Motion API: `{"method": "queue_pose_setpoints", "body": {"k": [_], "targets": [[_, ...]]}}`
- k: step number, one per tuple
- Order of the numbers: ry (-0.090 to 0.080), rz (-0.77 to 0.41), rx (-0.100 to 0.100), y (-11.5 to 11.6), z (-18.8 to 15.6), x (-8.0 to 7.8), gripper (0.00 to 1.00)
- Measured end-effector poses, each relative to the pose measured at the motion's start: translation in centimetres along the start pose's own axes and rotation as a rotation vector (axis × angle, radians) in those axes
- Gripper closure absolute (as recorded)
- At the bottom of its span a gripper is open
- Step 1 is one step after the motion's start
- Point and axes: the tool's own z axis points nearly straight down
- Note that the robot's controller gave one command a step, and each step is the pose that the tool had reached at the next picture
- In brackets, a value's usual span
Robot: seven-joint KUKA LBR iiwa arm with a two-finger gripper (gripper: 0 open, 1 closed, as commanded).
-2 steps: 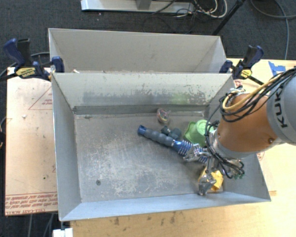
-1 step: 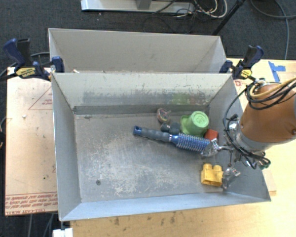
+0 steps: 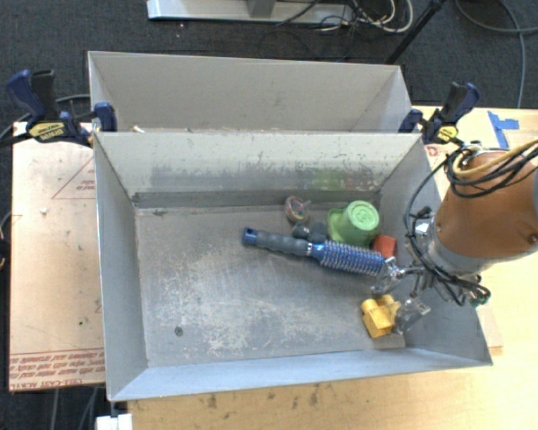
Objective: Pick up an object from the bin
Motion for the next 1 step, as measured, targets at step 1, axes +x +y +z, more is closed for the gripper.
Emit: {"method": "queue_pose_setpoints", "body": {"k": [1], "targets": [[-0.004, -0.226, 0.007, -0.01, -16.33, 1.65, 1.0]]}}
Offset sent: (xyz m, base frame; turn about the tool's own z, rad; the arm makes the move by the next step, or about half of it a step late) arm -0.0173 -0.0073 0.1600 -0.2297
